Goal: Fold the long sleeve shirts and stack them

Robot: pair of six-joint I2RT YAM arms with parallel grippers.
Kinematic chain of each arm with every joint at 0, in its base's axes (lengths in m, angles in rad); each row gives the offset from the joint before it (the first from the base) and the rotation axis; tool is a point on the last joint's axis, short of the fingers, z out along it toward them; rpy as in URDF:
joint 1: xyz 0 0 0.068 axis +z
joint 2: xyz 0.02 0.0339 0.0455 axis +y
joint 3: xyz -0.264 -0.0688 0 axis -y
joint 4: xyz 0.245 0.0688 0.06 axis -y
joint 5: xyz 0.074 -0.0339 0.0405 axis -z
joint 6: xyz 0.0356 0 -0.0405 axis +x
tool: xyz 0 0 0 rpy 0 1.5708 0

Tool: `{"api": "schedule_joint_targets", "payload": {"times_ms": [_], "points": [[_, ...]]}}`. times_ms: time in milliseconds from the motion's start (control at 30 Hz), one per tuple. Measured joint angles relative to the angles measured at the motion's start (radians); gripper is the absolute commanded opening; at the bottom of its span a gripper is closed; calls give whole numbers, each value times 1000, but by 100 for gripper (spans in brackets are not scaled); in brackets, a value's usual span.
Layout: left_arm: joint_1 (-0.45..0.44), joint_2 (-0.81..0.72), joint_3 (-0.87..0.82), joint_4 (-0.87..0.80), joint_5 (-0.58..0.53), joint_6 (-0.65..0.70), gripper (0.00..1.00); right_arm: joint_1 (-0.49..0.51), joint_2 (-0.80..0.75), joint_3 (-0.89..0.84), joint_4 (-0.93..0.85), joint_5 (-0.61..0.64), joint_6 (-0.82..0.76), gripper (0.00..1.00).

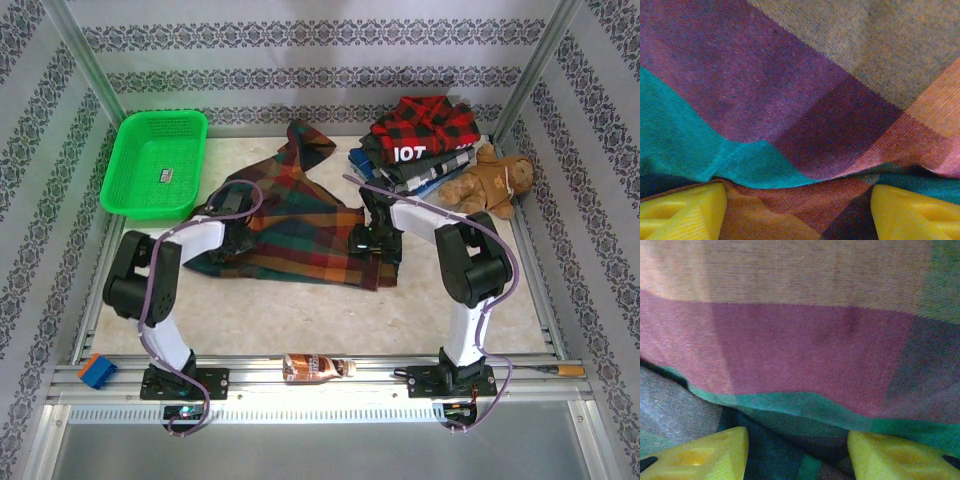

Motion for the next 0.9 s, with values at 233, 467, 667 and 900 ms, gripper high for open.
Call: {"api": "schedule_joint_targets", "payload": {"times_ms": [233,467,667,900], "points": [[-37,-167,0,-146,19,-36,88,39,-59,-55,-65,-15,-35,61],[-148,-32,478,-100,200,147,90,40,-107,-52,-121,-27,-58,62],[-154,333,959,-180,428,351,82,40,-105,-27,-117,-28,-69,62],[-174,586,1144,-343,523,365,75,38,-82,-26,-107,-32,-72,62]]}}
